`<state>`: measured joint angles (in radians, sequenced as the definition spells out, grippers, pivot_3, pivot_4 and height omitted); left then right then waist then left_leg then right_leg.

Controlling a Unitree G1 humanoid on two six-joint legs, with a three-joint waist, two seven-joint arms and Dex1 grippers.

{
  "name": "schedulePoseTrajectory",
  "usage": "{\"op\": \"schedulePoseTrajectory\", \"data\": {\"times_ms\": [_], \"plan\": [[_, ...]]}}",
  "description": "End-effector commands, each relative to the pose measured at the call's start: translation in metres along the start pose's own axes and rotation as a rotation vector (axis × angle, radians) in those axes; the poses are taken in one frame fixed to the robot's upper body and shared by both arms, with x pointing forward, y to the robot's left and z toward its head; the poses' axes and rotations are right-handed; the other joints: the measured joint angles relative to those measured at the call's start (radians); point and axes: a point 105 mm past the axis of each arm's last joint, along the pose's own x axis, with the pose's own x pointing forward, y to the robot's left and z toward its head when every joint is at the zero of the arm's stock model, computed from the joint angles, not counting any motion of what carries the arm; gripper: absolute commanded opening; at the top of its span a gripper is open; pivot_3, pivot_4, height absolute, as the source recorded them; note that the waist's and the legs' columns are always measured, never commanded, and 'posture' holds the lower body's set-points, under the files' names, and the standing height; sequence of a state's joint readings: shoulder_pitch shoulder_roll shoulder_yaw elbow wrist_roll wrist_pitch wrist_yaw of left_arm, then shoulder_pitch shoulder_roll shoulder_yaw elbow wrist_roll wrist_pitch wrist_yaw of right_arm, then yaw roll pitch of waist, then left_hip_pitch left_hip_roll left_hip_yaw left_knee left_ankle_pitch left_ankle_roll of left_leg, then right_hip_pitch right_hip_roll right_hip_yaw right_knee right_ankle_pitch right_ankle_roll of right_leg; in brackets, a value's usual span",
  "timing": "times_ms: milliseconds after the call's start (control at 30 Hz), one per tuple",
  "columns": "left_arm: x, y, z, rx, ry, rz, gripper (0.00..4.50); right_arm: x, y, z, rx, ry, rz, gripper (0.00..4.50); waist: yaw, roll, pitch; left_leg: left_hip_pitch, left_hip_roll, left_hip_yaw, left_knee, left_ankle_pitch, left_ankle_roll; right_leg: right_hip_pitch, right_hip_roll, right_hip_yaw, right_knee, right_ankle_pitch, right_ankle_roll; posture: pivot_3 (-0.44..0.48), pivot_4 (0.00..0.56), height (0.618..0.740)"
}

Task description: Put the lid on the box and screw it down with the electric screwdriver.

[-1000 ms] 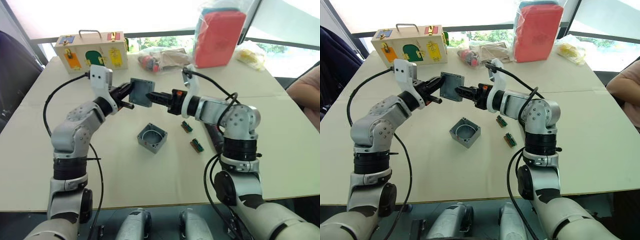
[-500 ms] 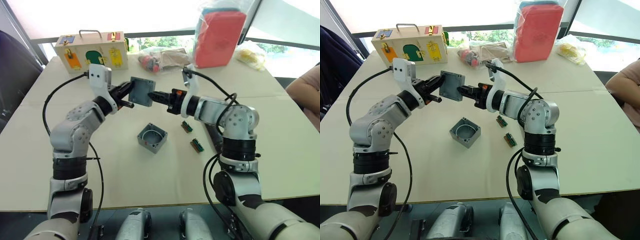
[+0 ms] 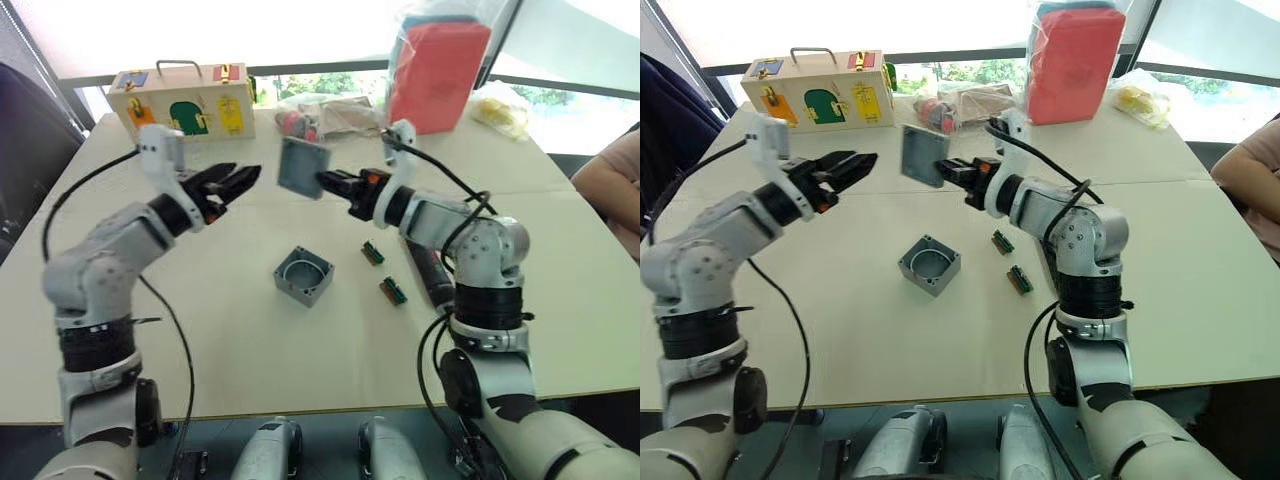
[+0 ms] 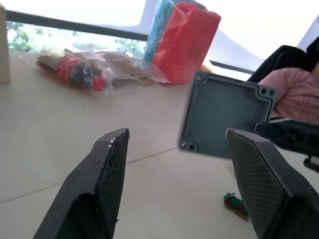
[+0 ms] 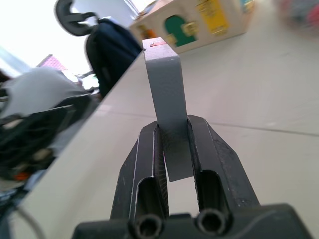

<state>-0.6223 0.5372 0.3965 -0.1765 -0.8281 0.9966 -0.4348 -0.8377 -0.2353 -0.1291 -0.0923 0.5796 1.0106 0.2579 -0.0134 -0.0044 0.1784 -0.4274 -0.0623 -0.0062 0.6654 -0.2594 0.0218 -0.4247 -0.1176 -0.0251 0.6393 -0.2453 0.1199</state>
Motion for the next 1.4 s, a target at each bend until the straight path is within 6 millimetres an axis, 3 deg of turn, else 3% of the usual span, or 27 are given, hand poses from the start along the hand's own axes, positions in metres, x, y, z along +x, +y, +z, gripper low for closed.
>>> {"op": "schedulePoseTrajectory", "data": {"times_ms": [33,167,333,367,567,700,933,1400], "plan": [[-0.011,-0.002,0.015,-0.007,-0.038,-0.033,3.23,-0.014,0.012,0.025,-0.201,-0.115,0.012,0.12,0.001,0.0,0.0,0.0,0.0,0.0,0.0,0.0,0.0,0.0,0.0,0.0,0.0,0.0,0.0,0.0,0.15,0.74],[-0.003,0.004,0.016,-0.008,-0.022,-0.041,2.13,-0.042,0.026,0.009,-0.741,-0.189,0.017,0.12,0.007,0.0,0.0,0.0,0.0,0.0,0.0,0.0,0.0,0.001,0.0,-0.001,-0.001,0.0,0.0,0.0,0.15,0.74],[0.012,-0.007,0.017,0.012,0.022,-0.122,0.14,-0.057,0.04,-0.025,-1.112,-0.24,0.094,0.12,0.0,-0.001,0.001,0.0,0.0,0.001,0.0,0.0,-0.001,0.002,0.001,0.0,-0.004,0.0,0.001,0.0,0.15,0.74],[0.014,-0.01,0.016,0.016,0.036,-0.145,0.02,-0.059,0.044,-0.032,-1.214,-0.256,0.12,0.12,0.0,-0.001,0.001,0.0,0.0,0.001,0.0,0.0,-0.001,0.001,0.001,0.0,-0.004,0.0,0.0,0.0,0.15,0.74],[0.025,-0.027,0.001,0.031,0.139,-0.256,0.02,-0.064,0.055,-0.071,-1.558,-0.321,0.249,0.12,0.0,-0.001,0.001,0.001,0.001,0.001,0.0,0.001,-0.002,0.001,0.001,0.0,-0.004,0.0,0.0,0.0,0.15,0.74],[0.026,-0.04,-0.029,0.102,0.277,-0.362,0.02,-0.058,0.055,-0.092,-1.678,-0.338,0.284,0.12,0.001,-0.001,0.001,0.001,0.001,0.0,0.0,0.001,-0.002,0.001,0.001,0.0,-0.004,0.0,0.0,0.0,0.15,0.74],[0.028,-0.044,-0.052,0.108,0.337,-0.445,0.02,-0.047,0.053,-0.099,-1.778,-0.396,0.233,0.12,0.001,-0.001,0.001,0.001,0.001,0.0,0.0,0.002,-0.003,0.002,0.002,0.0,-0.005,0.0,0.0,0.0,0.15,0.74],[0.039,-0.036,-0.082,0.139,0.379,-0.416,0.02,-0.042,0.039,-0.115,-1.833,-0.29,0.191,0.12,0.001,-0.001,0.001,0.001,0.002,0.0,0.0,0.002,-0.003,0.003,0.003,0.0,-0.005,0.0,0.0,0.0,0.15,0.74]]}}
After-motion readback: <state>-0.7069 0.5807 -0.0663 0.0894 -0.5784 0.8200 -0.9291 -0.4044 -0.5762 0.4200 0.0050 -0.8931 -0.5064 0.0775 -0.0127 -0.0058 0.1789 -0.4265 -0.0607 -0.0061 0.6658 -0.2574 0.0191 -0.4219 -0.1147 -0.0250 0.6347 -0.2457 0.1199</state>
